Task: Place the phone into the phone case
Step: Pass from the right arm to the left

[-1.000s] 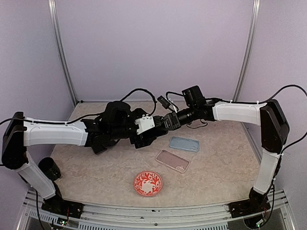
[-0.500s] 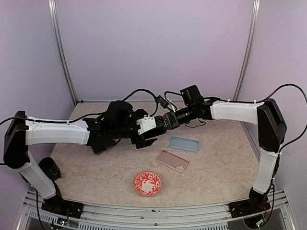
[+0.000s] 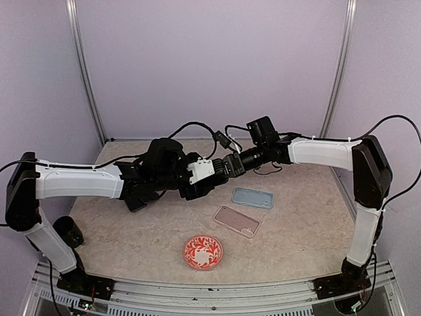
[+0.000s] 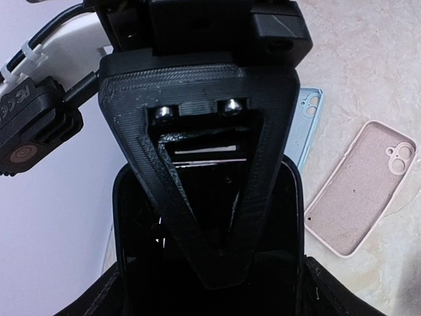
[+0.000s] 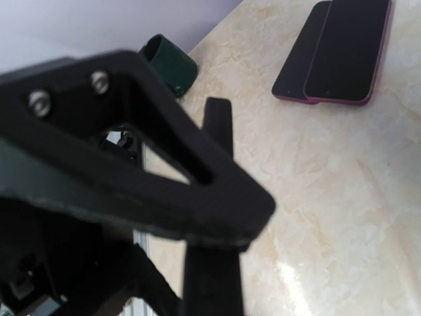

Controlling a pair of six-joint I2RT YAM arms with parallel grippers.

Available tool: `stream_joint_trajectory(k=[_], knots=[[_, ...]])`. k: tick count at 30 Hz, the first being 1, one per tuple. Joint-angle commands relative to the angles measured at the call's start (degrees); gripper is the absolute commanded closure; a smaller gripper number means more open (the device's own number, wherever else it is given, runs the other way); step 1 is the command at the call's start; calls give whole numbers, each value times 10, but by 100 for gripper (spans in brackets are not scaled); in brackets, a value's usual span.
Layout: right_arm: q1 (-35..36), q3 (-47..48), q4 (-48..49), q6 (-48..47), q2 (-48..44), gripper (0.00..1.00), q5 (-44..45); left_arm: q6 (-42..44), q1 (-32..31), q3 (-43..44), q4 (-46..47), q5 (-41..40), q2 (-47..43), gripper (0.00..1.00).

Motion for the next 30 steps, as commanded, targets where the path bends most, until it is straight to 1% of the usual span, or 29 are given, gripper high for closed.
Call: stream_joint_trajectory(k=[1, 3, 5, 7, 11, 18, 21, 25, 27, 30], knots=[[4, 17, 24, -2, -4, 100, -29, 0, -6, 21, -25, -1, 16, 29], [4, 18, 24, -2, -4, 100, -28, 0, -6, 22, -27, -2, 18, 38], [3, 18, 25, -1, -5, 100, -28, 0, -7, 23, -28, -4, 19, 42], [3, 19, 25, 0, -4, 100, -28, -1, -7, 23, -29, -4, 19, 48], [1, 19, 28, 4, -4, 100, -29, -7, -7, 24, -29, -7, 20, 58], [-7, 15, 39, 15, -11, 72, -30, -22, -7, 27, -25, -21, 25, 67], [-11, 9, 47, 20, -16, 62, -32, -26, -7, 28, -26, -28, 27, 72], [-19, 0, 53, 25, -27, 49, -32, -29, -6, 28, -25, -34, 30, 74], [-23, -7, 54, 25, -35, 46, -29, -31, -4, 28, -26, -36, 30, 74], [-31, -20, 53, 23, -48, 46, -21, -34, -2, 28, -27, -38, 29, 74]])
